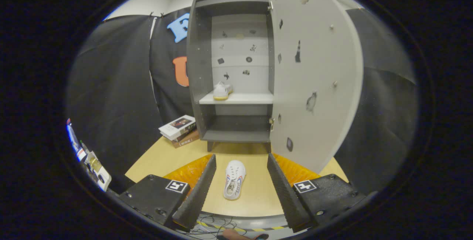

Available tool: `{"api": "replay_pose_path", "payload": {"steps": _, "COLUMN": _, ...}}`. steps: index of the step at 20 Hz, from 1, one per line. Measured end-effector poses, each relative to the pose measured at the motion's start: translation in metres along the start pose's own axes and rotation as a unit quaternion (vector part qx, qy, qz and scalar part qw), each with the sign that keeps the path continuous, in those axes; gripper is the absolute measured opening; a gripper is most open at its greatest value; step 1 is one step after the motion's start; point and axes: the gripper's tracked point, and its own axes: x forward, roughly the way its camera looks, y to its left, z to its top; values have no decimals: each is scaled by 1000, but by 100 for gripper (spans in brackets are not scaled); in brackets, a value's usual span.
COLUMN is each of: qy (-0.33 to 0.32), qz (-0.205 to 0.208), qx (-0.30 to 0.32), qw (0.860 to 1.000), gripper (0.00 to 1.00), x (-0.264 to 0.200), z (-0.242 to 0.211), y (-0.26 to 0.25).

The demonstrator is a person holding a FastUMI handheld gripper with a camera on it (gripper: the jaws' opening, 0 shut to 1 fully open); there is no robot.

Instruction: Open the shoe cabinet door, grab the shoes and put them into the shoe cabinet, then close the shoe cabinet door.

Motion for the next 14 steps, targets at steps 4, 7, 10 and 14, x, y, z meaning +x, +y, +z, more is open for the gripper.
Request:
{"api": "replay_pose_path", "payload": {"steps": 4, "qy": 59, "qz": -18, "qx": -11, "qw": 998, "gripper": 89, "x": 22, "z": -37, "y": 0}}
{"api": "replay_pose_path", "payload": {"steps": 7, "qy": 123, "qz": -33, "qx": -7, "qw": 992, "gripper": 90, "x": 30, "z": -66, "y": 0}}
{"api": "replay_pose_path", "payload": {"steps": 10, "qy": 179, "qz": -27, "qx": 20, "qw": 983, "gripper": 89, "x": 35, "z": -88, "y": 11}}
{"api": "replay_pose_path", "payload": {"steps": 14, "qy": 231, "qz": -25, "qx": 39, "qw": 972, "gripper": 73, "x": 40, "z": -107, "y": 20}}
